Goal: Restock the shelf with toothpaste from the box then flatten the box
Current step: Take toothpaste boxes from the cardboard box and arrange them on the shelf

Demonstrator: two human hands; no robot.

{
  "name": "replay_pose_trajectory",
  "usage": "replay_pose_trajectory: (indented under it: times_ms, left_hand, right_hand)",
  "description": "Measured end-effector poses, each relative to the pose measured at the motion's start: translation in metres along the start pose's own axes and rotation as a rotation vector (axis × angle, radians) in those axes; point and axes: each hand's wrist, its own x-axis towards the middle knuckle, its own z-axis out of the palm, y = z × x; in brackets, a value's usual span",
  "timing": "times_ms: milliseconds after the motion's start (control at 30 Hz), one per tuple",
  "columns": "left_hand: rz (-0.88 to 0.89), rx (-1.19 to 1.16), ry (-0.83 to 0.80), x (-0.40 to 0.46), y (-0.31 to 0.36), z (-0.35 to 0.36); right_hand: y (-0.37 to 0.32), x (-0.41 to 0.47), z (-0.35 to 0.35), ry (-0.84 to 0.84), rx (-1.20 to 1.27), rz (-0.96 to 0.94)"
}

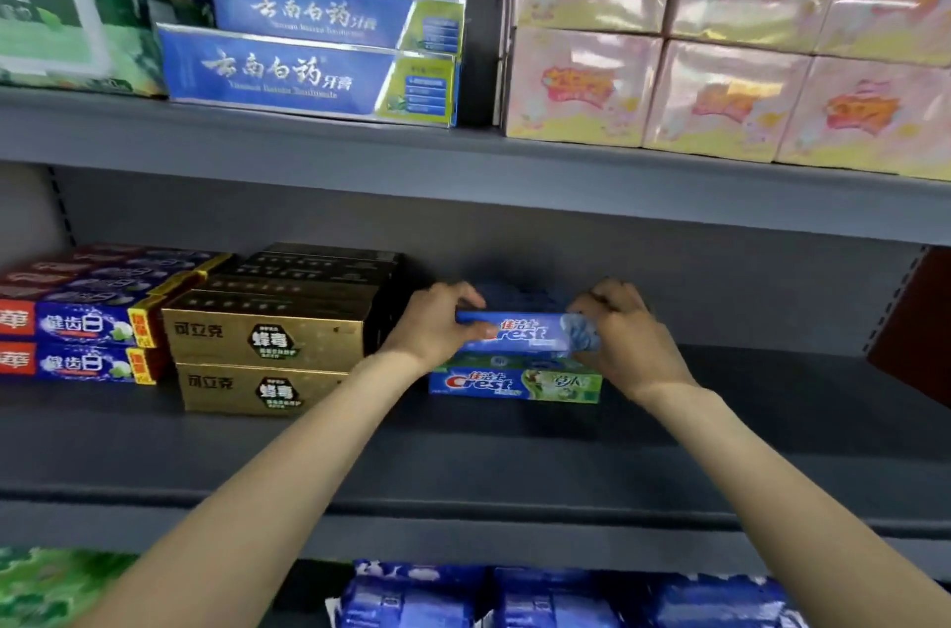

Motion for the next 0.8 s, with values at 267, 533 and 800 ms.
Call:
replay_pose_trajectory:
  times_ms: [267, 533, 800]
  left_hand:
    - [0.012, 0.569, 0.014, -0.002, -0.001, 0.017]
    - [0.034, 0.697, 0.062, -0.009, 0.002, 0.023]
    - [0.055, 0.480, 0.187, -0.041, 0.011, -0.004]
  right_hand:
    - [0.005, 0.007, 0.031, -0.018, 0.040, -0.127]
    - [-0.004, 0.010, 0.026, -0.122, 0.034, -0.108]
    - [-0.049, 0.004, 0.024, -0.088, 0.381, -0.079]
